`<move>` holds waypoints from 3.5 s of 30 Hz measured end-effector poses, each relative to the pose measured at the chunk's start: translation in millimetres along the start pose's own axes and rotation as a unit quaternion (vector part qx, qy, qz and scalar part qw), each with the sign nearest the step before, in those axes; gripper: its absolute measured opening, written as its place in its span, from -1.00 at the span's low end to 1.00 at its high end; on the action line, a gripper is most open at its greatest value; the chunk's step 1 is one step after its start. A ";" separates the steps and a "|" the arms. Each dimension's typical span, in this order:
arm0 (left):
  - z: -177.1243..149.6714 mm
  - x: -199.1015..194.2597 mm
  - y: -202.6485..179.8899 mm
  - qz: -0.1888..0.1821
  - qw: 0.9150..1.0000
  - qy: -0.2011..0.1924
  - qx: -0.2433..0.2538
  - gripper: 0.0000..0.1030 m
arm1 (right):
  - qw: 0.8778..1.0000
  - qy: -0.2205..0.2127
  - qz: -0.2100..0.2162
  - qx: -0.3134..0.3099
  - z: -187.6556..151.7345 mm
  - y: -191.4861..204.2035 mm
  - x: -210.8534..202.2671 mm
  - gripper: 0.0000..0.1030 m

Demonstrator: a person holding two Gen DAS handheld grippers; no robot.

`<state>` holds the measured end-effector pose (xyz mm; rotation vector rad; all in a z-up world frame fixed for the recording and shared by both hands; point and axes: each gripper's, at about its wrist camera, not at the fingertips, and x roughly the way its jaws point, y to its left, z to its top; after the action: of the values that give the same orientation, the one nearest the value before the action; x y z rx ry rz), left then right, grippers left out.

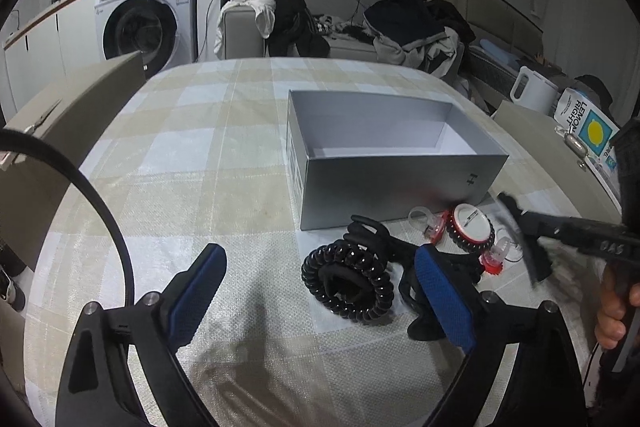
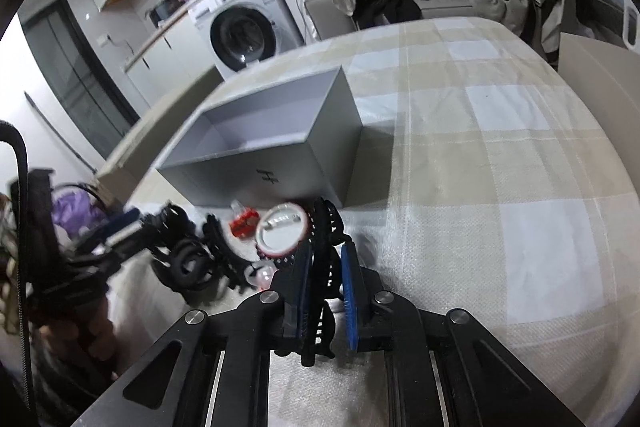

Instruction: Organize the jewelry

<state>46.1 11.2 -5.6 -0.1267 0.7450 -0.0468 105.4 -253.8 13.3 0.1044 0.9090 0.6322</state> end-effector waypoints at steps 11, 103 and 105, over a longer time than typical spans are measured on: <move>-5.7 -2.5 -0.2 -0.025 0.999 0.018 0.009 0.31 | 1.000 -0.016 0.020 0.001 2.6 2.9 -10.2 -0.74; -42.4 -19.2 8.7 0.038 0.998 0.043 0.025 -0.91 | 0.999 -0.033 0.039 -0.013 0.9 10.1 -22.1 -0.73; -40.9 -23.5 8.9 0.037 0.998 0.033 0.024 -0.91 | 0.999 -0.033 0.039 -0.015 1.1 11.2 -23.4 -0.73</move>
<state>1.1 18.1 -20.7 -0.0527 0.8133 0.0019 90.6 -257.4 34.3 0.1334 0.8338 0.7103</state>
